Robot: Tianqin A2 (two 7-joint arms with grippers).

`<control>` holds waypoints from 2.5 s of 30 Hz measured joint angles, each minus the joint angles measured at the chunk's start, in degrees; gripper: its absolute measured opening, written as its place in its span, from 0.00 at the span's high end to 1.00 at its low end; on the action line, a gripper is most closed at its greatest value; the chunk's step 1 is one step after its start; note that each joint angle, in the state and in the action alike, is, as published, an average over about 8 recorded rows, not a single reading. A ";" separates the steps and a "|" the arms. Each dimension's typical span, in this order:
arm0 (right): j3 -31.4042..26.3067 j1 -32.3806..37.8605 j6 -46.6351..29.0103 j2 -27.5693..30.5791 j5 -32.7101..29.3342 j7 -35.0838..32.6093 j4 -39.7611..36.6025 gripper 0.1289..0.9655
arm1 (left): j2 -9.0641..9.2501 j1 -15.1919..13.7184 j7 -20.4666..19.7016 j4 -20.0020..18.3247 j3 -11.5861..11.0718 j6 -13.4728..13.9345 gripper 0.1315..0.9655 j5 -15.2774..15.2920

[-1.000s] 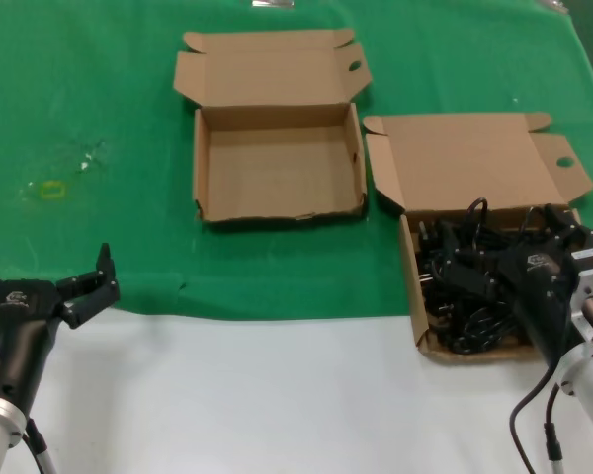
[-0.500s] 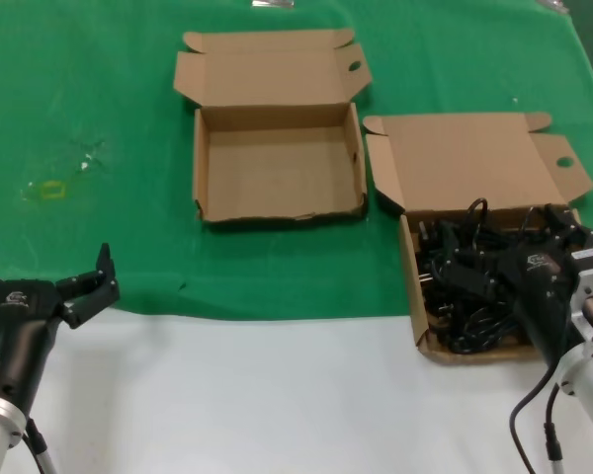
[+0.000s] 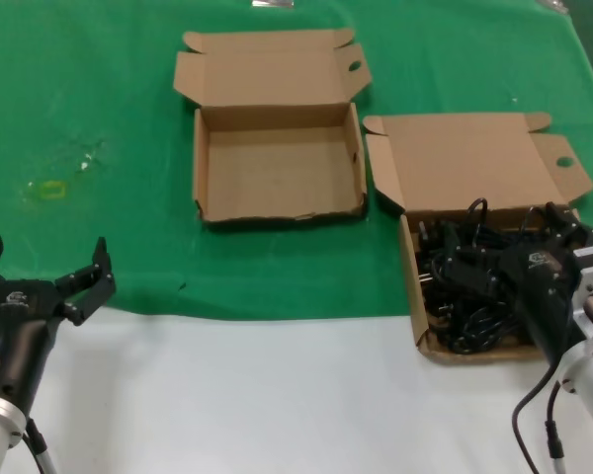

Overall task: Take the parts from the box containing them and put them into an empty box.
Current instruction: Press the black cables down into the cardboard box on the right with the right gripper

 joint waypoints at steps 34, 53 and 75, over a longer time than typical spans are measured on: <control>-27.50 30.08 -31.14 33.28 -5.28 7.86 -5.96 0.00 | 0.00 0.00 0.00 0.00 0.00 0.00 0.80 0.00; -36.16 57.41 -70.04 25.75 -18.52 -13.63 -30.48 0.00 | 0.00 0.00 0.00 0.00 0.00 0.00 0.98 0.00; -37.50 74.31 -71.84 10.12 -27.75 -34.74 -70.16 0.03 | 0.00 0.00 -0.06 0.00 0.00 0.00 0.99 0.02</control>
